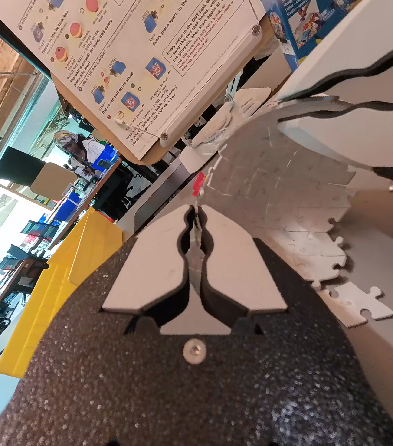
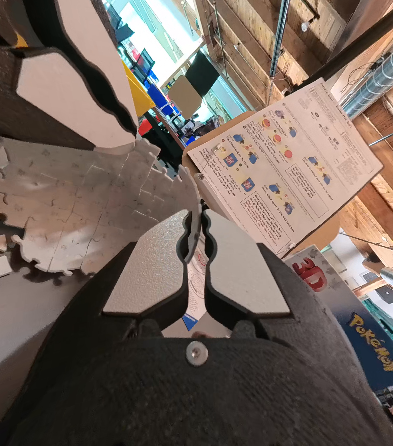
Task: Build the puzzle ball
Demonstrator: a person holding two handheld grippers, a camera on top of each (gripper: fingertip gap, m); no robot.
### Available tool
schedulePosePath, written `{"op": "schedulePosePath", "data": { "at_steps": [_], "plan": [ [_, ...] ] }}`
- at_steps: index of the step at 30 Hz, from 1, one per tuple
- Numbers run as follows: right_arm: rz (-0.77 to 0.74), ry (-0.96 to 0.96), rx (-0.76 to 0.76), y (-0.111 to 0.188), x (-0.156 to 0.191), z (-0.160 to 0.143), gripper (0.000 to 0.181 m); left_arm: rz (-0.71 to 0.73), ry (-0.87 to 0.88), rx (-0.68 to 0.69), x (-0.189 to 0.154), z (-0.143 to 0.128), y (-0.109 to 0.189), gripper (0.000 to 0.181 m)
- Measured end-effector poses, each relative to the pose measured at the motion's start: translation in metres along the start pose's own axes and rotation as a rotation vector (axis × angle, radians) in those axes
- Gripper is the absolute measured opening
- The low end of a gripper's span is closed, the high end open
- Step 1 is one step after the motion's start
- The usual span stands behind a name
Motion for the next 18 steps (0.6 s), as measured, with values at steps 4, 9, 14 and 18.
{"op": "schedulePosePath", "data": {
  "at_steps": [4,9,14,18],
  "plan": [
    [-0.022,0.019,-0.022,0.002,-0.001,0.000,0.003,0.006,0.008,-0.024,0.000,-0.001,0.003,0.003],
    [-0.050,0.091,-0.035,0.007,0.004,0.003,0.003,0.014,0.005,-0.057,-0.002,-0.003,0.008,0.006],
    [-0.072,0.169,-0.057,0.013,0.008,0.008,0.003,0.005,0.012,-0.085,-0.003,-0.005,0.017,0.017],
    [-0.089,0.218,-0.070,0.016,0.010,0.011,0.003,-0.003,0.001,-0.093,-0.003,-0.009,0.025,0.025]
  ]
}}
Point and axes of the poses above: each gripper's, where its closed fingertips meet, y back along the fingers, z out of its top, x = y × z across the jaws, the point moved 8 cm from there along y, back along the fingers
